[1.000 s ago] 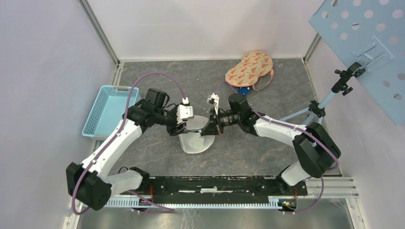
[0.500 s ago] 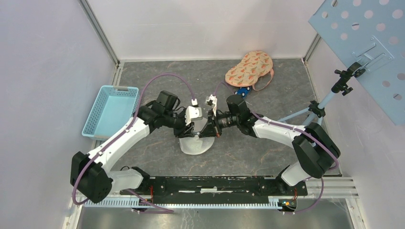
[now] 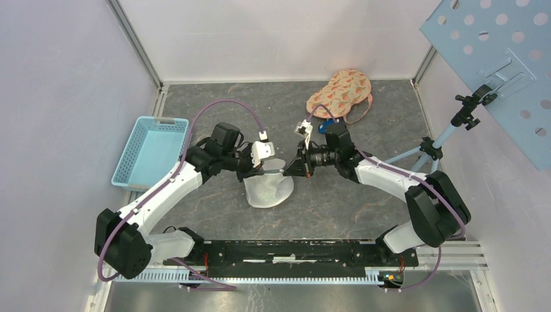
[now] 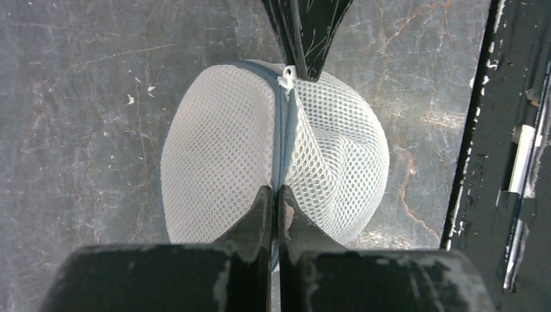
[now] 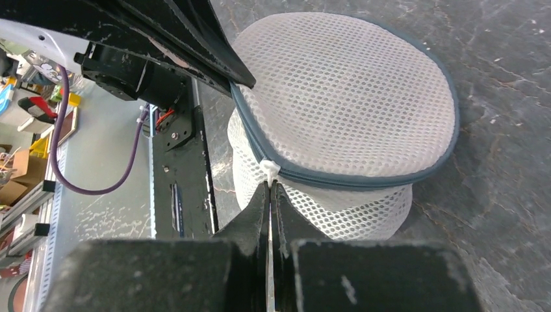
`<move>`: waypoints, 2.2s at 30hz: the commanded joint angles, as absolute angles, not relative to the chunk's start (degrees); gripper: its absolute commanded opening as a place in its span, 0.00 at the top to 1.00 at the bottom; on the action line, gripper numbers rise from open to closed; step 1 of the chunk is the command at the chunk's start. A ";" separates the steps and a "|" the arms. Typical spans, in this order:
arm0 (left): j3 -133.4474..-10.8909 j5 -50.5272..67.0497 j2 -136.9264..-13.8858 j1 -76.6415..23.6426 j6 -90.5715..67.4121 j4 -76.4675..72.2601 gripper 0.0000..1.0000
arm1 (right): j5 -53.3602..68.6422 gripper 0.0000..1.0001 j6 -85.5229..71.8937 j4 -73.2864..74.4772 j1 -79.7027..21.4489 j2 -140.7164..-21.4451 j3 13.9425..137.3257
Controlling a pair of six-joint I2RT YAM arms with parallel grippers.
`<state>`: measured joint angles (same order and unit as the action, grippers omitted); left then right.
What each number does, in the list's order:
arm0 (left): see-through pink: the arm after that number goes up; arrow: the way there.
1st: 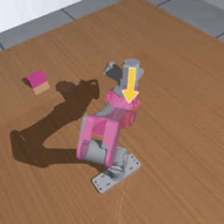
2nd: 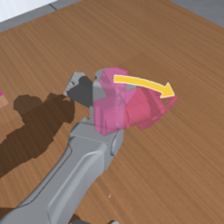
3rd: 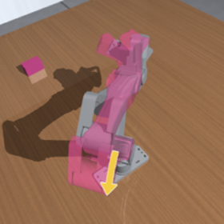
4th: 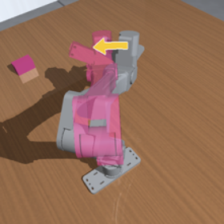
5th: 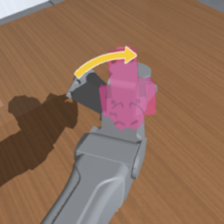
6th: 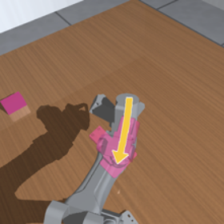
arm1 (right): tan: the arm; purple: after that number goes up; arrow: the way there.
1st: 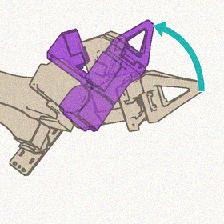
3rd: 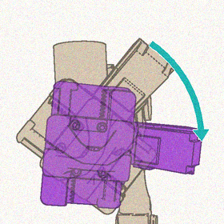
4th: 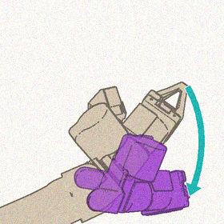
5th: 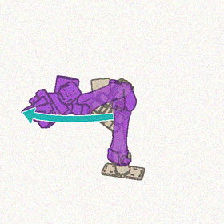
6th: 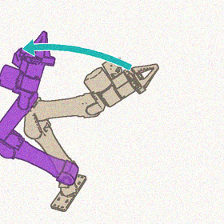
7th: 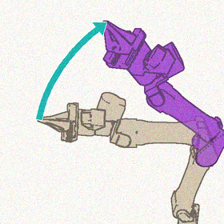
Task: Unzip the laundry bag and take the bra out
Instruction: Unzip the laundry bag at the center of the board.
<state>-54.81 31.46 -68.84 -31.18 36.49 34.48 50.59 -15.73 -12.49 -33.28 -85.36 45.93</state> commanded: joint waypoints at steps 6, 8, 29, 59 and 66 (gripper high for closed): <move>-60.89 26.96 -72.11 -29.89 38.10 27.03 0.98 | 52.57 1.00 -14.54 -11.84 -31.58 -82.60 50.94; -64.30 25.51 -74.30 -29.88 40.70 25.91 0.98 | 52.09 1.00 -13.82 -10.77 -31.14 -83.04 53.88; -65.26 35.74 -77.28 -29.92 55.13 41.80 0.69 | 54.46 1.00 -16.28 -17.04 -31.78 -85.50 45.17; -58.09 38.54 -72.04 -33.93 40.19 38.28 0.65 | 53.35 1.00 -13.03 -12.87 -36.10 -82.33 46.75; -55.61 36.01 -70.26 -32.85 41.88 38.49 0.95 | 54.08 1.00 -9.28 -7.42 -32.17 -80.61 46.07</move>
